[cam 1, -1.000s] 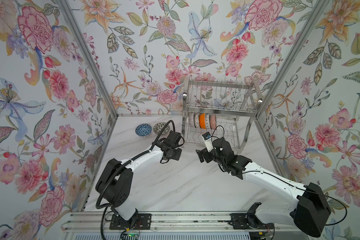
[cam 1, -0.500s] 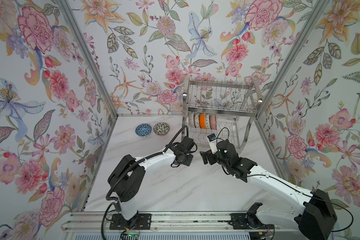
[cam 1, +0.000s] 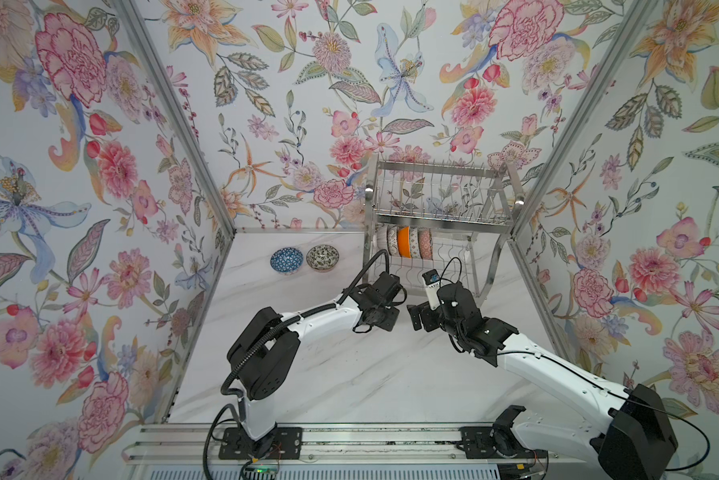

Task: Load the bowls into the dish rack
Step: 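Carry the leaf bowl toward the rack while the right gripper approaches, then set the leaf bowl on the table, open the left gripper and withdraw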

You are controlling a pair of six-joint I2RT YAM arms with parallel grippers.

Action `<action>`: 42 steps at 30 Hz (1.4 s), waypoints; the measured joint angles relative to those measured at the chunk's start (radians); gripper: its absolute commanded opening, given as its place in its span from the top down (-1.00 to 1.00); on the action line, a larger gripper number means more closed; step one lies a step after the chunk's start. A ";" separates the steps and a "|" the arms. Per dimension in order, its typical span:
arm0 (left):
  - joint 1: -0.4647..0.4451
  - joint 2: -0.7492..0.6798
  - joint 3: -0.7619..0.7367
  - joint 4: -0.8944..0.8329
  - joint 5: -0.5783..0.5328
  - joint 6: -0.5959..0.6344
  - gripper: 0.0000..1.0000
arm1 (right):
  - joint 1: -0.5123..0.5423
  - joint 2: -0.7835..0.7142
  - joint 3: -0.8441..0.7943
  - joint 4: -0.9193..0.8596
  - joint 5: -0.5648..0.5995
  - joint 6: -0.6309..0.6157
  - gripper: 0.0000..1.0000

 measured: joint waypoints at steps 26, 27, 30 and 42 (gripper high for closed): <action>0.335 -0.349 -0.079 0.048 0.066 0.018 -0.99 | -0.019 0.031 0.130 -0.057 -0.047 0.023 -0.98; 0.366 -0.385 -0.110 0.072 0.088 0.011 -0.99 | -0.012 0.051 0.145 -0.056 -0.045 0.023 -0.98; 0.463 -0.486 -0.239 0.165 0.180 -0.032 -0.98 | 0.034 0.130 0.194 -0.054 -0.044 0.026 -0.98; 0.708 -0.623 -0.842 0.618 0.557 -0.372 -0.98 | 0.204 0.566 0.455 -0.064 -0.058 0.086 -0.95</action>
